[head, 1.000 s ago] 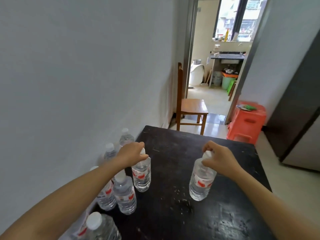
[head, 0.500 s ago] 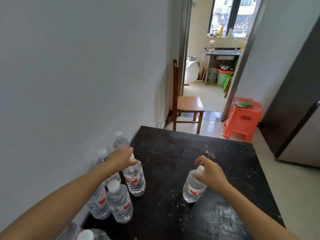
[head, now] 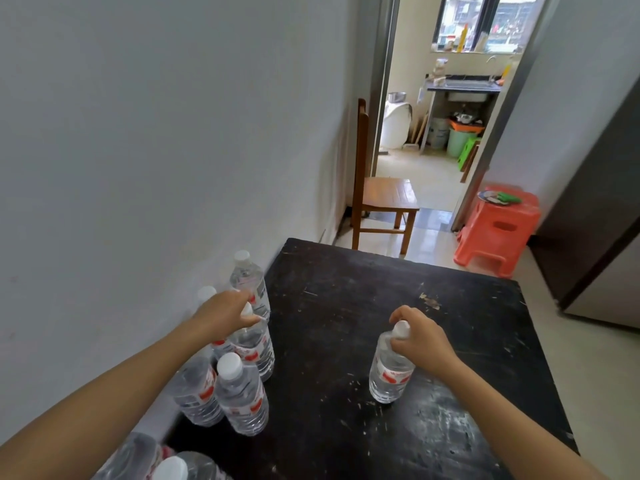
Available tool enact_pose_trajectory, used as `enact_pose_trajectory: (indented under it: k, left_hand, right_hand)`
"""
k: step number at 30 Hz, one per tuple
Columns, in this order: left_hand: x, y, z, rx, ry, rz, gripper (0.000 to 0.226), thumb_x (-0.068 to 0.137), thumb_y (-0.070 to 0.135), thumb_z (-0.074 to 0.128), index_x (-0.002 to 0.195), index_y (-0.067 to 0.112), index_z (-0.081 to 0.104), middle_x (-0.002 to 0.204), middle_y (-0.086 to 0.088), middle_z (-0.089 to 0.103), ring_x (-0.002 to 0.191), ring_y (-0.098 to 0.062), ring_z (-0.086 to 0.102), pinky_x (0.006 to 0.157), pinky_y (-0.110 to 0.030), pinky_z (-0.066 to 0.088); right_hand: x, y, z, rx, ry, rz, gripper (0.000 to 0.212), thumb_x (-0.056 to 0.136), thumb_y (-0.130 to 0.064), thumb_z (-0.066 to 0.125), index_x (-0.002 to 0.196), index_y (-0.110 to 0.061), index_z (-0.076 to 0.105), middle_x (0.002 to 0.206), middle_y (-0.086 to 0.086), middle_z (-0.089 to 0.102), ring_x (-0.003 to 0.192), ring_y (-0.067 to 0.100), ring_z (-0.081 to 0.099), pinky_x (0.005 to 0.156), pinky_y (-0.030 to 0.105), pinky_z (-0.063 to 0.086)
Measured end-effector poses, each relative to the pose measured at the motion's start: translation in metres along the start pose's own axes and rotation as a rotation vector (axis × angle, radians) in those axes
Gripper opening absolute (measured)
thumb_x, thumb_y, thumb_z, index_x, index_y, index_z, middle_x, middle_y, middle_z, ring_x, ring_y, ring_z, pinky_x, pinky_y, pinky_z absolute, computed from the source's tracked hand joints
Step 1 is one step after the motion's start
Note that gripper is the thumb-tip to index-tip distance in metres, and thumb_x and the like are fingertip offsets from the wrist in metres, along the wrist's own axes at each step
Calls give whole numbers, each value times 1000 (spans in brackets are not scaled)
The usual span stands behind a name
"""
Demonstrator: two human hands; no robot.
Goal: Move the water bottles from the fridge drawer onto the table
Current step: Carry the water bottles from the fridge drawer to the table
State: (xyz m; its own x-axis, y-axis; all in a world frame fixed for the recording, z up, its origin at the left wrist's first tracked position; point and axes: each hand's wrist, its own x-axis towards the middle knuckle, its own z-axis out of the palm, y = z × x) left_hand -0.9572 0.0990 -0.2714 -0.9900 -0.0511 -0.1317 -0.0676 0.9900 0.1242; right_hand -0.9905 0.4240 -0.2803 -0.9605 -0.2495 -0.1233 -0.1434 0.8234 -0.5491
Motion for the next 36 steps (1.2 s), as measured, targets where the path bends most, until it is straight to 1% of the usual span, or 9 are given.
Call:
enact_pose_trajectory:
  k: [7, 10, 12, 16, 18, 21, 29, 34, 36]
  left_hand:
    - [3, 2, 1, -84, 1, 38, 29, 84, 44, 59, 88, 17, 49, 88, -2, 59, 73, -13, 52, 57, -17, 34]
    - [6, 9, 1, -67, -2, 56, 31, 84, 44, 59, 91, 15, 51, 96, -6, 62, 78, -15, 54, 68, -23, 43]
    - [8, 17, 2, -14, -28, 80, 35, 85, 44, 57, 100, 12, 53, 103, -8, 62, 84, -17, 55, 71, -25, 42]
    - [6, 24, 4, 27, -30, 88, 39, 88, 41, 55, 113, 11, 53, 112, -9, 63, 98, -22, 60, 76, -24, 42]
    - [3, 25, 5, 46, -10, 98, 38, 89, 40, 54, 112, 10, 52, 112, -10, 62, 98, -23, 61, 75, -24, 42]
    - [0, 25, 6, 62, 2, 114, 37, 89, 40, 54, 109, 9, 51, 111, -11, 61, 99, -26, 60, 77, -30, 44]
    - [5, 18, 9, -14, -2, 102, 37, 88, 43, 54, 106, 11, 49, 109, -8, 62, 97, -23, 60, 79, -30, 46]
    - [8, 17, 9, -60, -10, 93, 33, 89, 41, 53, 103, 11, 50, 107, -8, 63, 97, -23, 61, 70, -25, 37]
    - [8, 17, 8, -87, -23, 96, 31, 89, 38, 54, 104, 12, 49, 108, -7, 63, 96, -22, 61, 71, -25, 40]
  right_hand:
    - [3, 0, 4, -18, 14, 3, 26, 82, -15, 62, 106, -18, 54, 111, 1, 56, 88, 14, 51, 58, 6, 31]
    - [3, -2, 4, -23, 3, -2, 27, 83, -14, 62, 108, -18, 54, 113, 1, 55, 90, 14, 51, 61, 11, 35]
    - [4, -5, 0, -39, -23, -12, 29, 83, -14, 62, 110, -18, 54, 115, 1, 55, 92, 15, 50, 71, 16, 37]
    - [15, -19, -4, -68, -62, -20, 30, 79, -12, 67, 107, -18, 56, 114, 2, 59, 97, 18, 56, 76, 21, 44]
    - [26, -31, -1, -106, -108, -47, 31, 78, -13, 70, 105, -20, 57, 112, 2, 60, 94, 18, 57, 81, 24, 50]
    - [49, -57, 5, -144, -173, -116, 29, 79, -13, 69, 105, -19, 59, 110, 3, 61, 92, 16, 56, 85, 27, 51]
    - [103, -116, 38, -53, -115, -194, 28, 80, -17, 69, 106, -19, 58, 107, 3, 61, 94, 18, 59, 83, 26, 52]
    - [125, -145, 61, -30, -80, -240, 27, 81, -18, 67, 106, -17, 58, 103, 4, 62, 90, 16, 58, 82, 26, 53]
    - [130, -151, 69, -37, -104, -236, 27, 81, -17, 67, 107, -16, 57, 102, 4, 61, 90, 17, 58, 83, 27, 52]
